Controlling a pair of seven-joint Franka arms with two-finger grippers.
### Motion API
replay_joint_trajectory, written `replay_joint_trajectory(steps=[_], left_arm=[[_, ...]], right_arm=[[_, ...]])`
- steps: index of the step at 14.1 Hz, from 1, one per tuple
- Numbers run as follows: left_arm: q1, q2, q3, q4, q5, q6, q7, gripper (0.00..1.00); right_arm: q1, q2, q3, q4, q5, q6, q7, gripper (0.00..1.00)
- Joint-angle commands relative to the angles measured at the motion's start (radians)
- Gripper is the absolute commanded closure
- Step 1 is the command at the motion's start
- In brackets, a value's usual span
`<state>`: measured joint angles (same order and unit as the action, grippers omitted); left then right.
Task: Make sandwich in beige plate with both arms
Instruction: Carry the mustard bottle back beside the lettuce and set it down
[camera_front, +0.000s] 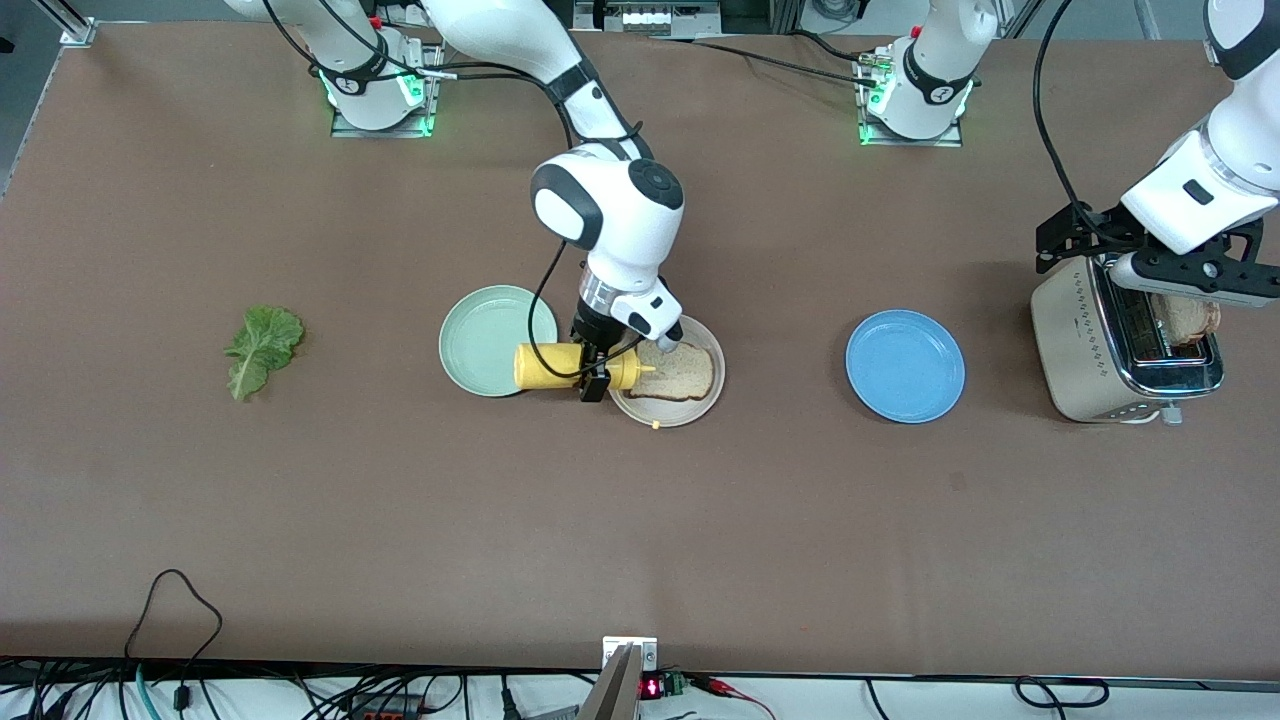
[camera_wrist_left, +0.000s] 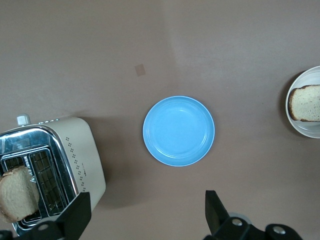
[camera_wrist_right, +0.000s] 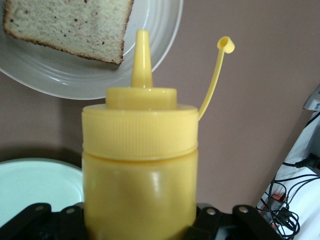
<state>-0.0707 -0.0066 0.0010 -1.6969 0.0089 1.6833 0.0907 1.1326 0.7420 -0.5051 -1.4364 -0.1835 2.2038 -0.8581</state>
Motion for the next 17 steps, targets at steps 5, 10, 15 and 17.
replay_joint_trajectory(steps=[5,10,15,17], left_arm=[[-0.008,-0.012,0.002,0.006,0.02,-0.024,-0.009,0.0],[-0.008,-0.01,0.002,0.006,0.02,-0.024,-0.009,0.0],[-0.008,-0.01,0.002,0.008,0.02,-0.024,-0.009,0.0],[-0.008,-0.012,0.002,0.006,0.02,-0.024,-0.009,0.0]], right_arm=[[-0.2,-0.265,0.01,-0.107,0.416,-0.065,-0.451,0.64],[-0.358,-0.362,0.008,-0.265,0.798,-0.065,-0.779,0.64],[-0.488,-0.405,0.008,-0.47,1.238,-0.071,-1.141,0.64],[-0.551,-0.397,0.008,-0.498,1.334,-0.165,-1.248,0.64]])
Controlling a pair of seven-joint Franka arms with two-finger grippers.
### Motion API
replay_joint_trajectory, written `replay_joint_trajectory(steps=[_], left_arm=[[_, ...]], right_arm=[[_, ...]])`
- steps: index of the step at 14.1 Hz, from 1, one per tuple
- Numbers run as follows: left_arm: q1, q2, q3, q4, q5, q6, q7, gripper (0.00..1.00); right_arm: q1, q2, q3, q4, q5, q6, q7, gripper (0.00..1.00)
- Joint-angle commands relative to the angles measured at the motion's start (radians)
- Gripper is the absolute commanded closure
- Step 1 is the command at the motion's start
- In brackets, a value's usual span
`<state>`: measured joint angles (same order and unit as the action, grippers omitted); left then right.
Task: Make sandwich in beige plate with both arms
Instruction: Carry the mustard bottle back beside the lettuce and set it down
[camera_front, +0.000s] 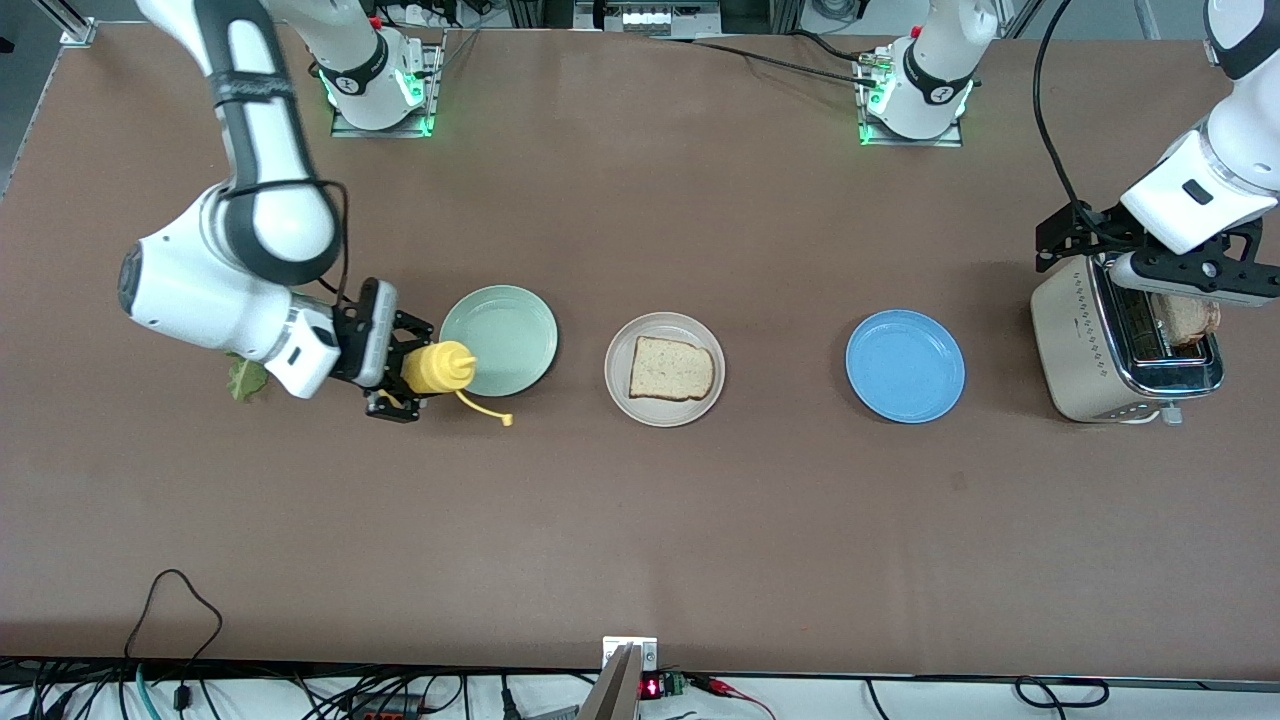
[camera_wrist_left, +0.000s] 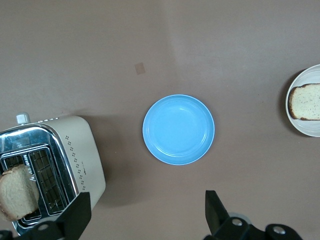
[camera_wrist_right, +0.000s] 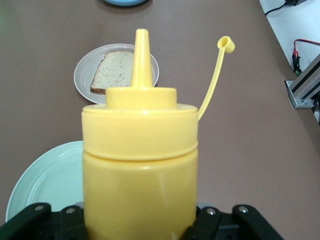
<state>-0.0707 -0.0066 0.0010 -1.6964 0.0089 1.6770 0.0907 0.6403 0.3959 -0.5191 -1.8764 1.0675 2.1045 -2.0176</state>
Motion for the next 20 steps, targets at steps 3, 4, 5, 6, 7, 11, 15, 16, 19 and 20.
replay_joint_trajectory(steps=[3,4,5,6,7,11,15,16,19,20], left_arm=[[-0.008,-0.01,0.002,0.008,0.02,-0.017,-0.009,0.0],[-0.008,-0.01,0.002,0.008,0.02,-0.017,-0.009,0.0],[-0.008,-0.012,0.002,0.006,0.02,-0.017,-0.009,0.0],[-0.008,-0.01,0.002,0.008,0.02,-0.017,-0.008,0.0],[-0.008,-0.01,0.002,0.006,0.02,-0.017,-0.009,0.0],[-0.008,-0.01,0.002,0.006,0.02,-0.017,-0.009,0.0],[-0.008,-0.01,0.002,0.008,0.02,-0.017,-0.009,0.0],[-0.008,-0.012,0.002,0.006,0.02,-0.019,-0.009,0.0],[-0.008,-0.012,0.002,0.006,0.02,-0.019,-0.009,0.0],[-0.008,-0.01,0.002,0.008,0.02,-0.019,-0.009,0.0]], right_arm=[[-0.161,-0.026,0.022,-0.093,0.193,-0.216,-0.219,0.64],[-0.2,-0.006,0.022,-0.095,0.215,-0.283,-0.255,0.64],[-0.235,0.017,0.022,-0.095,0.232,-0.335,-0.294,0.64],[-0.267,0.037,0.022,-0.095,0.244,-0.377,-0.331,0.64],[-0.295,0.063,0.022,-0.095,0.259,-0.423,-0.367,0.64],[-0.378,0.211,0.024,-0.095,0.37,-0.624,-0.544,0.64],[-0.424,0.313,0.027,-0.093,0.426,-0.744,-0.66,0.63],[-0.43,0.333,0.027,-0.093,0.437,-0.765,-0.676,0.63],[-0.436,0.374,0.027,-0.093,0.45,-0.791,-0.725,0.63],[-0.441,0.382,0.03,-0.092,0.45,-0.794,-0.736,0.62]])
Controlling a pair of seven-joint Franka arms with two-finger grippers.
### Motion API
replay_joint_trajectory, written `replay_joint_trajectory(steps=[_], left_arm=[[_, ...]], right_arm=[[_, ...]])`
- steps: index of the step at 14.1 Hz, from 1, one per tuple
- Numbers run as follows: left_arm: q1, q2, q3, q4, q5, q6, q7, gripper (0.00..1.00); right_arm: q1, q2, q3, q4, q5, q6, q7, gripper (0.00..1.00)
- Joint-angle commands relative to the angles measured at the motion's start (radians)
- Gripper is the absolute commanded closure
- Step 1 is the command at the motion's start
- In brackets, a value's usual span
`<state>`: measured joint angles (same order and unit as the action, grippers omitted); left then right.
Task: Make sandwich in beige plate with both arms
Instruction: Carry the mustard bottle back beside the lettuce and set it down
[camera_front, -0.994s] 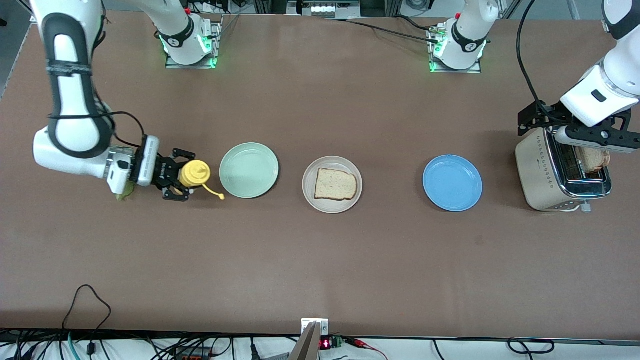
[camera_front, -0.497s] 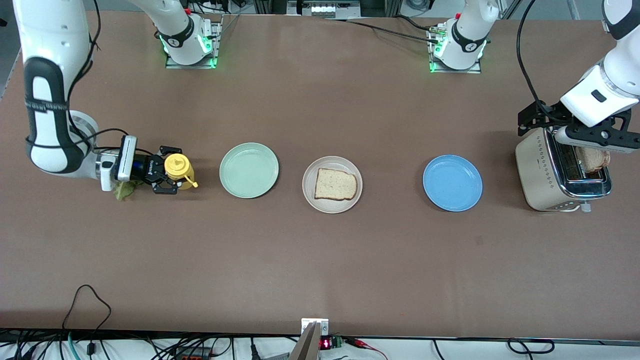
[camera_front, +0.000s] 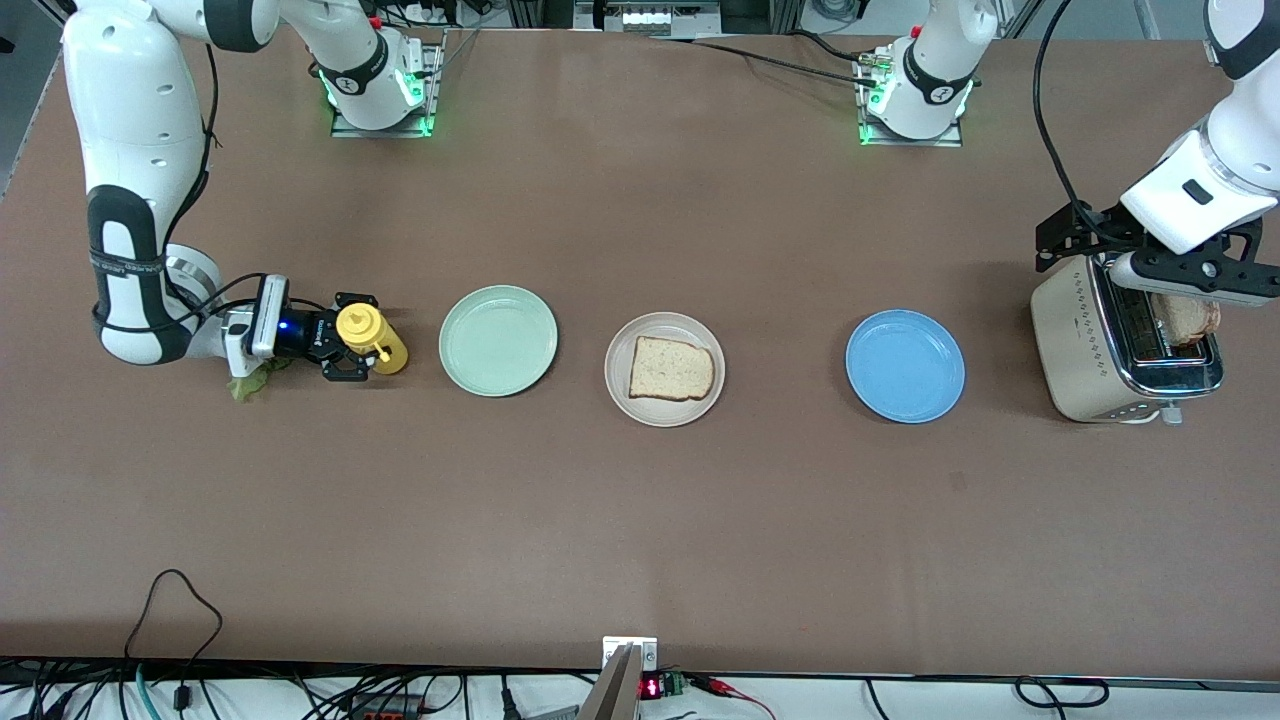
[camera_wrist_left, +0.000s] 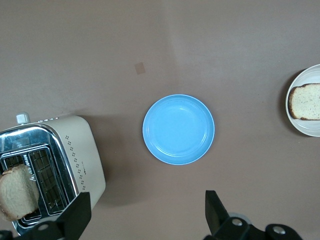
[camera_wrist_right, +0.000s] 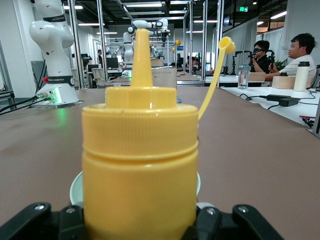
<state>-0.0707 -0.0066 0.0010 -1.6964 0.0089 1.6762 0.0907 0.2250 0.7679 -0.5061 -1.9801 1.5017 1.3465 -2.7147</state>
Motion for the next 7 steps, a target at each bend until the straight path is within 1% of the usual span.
replay_joint_trajectory(steps=[1,3,4,5,7], left_arm=[[-0.008,-0.01,0.002,0.006,0.02,-0.018,-0.009,0.0],[-0.008,-0.01,0.002,0.006,0.02,-0.018,-0.008,0.0],[-0.008,-0.012,0.002,0.006,0.02,-0.018,-0.009,0.0],[-0.008,-0.01,0.002,0.006,0.02,-0.018,-0.009,0.0],[-0.008,-0.012,0.002,0.006,0.02,-0.018,-0.009,0.0]], right_arm=[[-0.03,0.019,0.018,0.012,0.015,-0.044,-0.043,0.62],[-0.039,0.031,0.018,0.015,0.015,-0.063,-0.043,0.6],[-0.049,0.033,0.018,0.015,0.015,-0.064,-0.043,0.57],[-0.052,0.039,0.018,0.015,0.015,-0.067,-0.043,0.52],[-0.061,0.056,0.018,0.021,0.015,-0.09,-0.039,0.37]])
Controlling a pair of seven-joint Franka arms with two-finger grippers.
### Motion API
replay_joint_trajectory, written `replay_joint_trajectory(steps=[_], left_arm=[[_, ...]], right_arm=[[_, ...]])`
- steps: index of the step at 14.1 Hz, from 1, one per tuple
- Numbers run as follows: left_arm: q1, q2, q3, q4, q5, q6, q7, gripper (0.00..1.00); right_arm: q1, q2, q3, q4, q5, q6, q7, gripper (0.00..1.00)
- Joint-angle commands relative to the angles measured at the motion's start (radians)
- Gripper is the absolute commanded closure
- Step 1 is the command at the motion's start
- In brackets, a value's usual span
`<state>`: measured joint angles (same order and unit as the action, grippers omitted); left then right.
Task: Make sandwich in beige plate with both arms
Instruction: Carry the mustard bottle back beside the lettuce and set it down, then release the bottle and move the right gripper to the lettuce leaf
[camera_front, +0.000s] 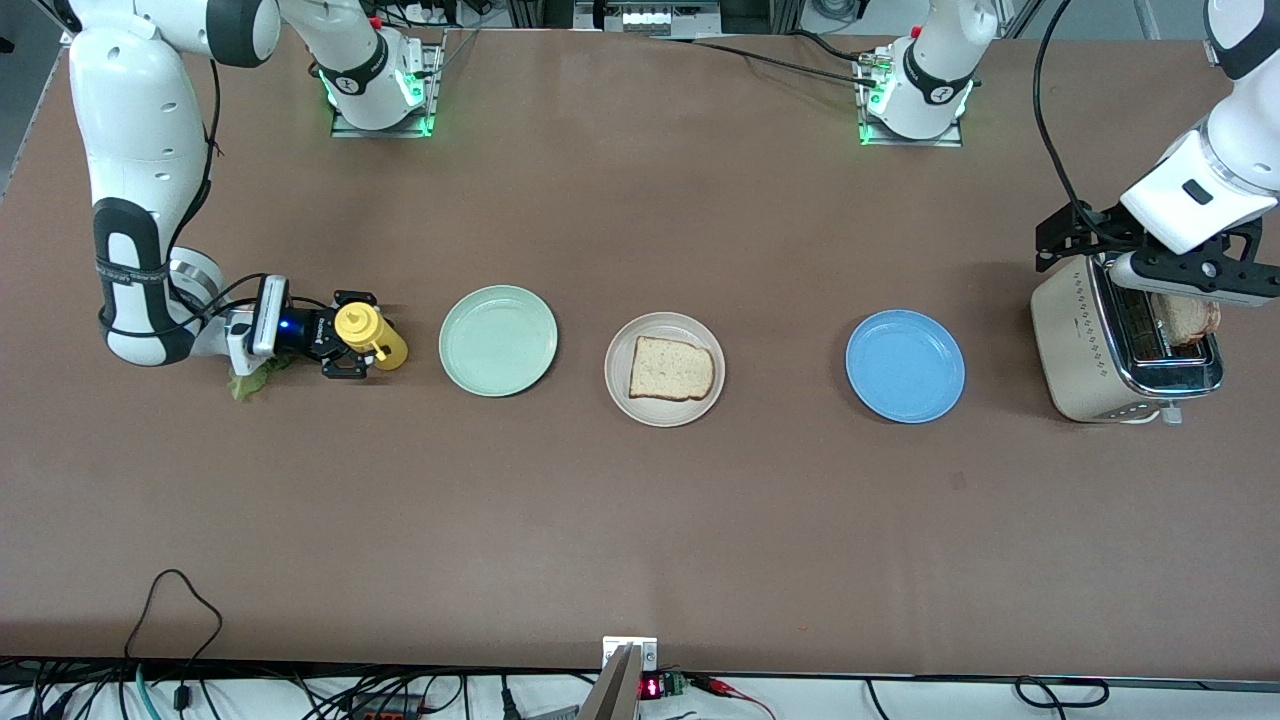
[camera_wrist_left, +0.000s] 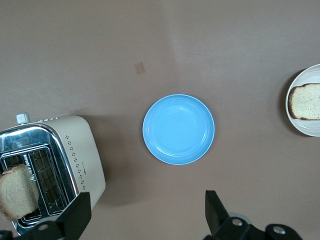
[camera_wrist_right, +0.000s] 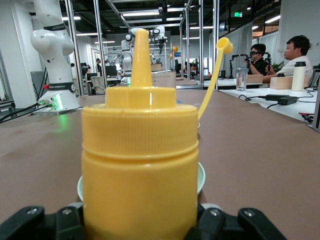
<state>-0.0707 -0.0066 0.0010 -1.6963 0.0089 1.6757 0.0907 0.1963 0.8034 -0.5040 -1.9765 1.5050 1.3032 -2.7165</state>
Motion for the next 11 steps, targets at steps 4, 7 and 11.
replay_joint_trajectory(steps=[4,7,11], left_arm=[[-0.008,-0.012,0.002,0.006,0.02,-0.018,-0.009,0.0],[-0.008,-0.012,0.002,0.006,0.02,-0.018,-0.009,0.0],[-0.008,-0.012,0.002,0.006,0.02,-0.018,-0.009,0.0]], right_arm=[[-0.06,0.031,0.016,0.033,0.011,-0.062,-0.026,0.08],[-0.093,0.023,0.013,0.044,-0.012,-0.068,-0.003,0.0],[-0.149,0.011,0.002,0.05,-0.092,-0.073,0.069,0.0]])
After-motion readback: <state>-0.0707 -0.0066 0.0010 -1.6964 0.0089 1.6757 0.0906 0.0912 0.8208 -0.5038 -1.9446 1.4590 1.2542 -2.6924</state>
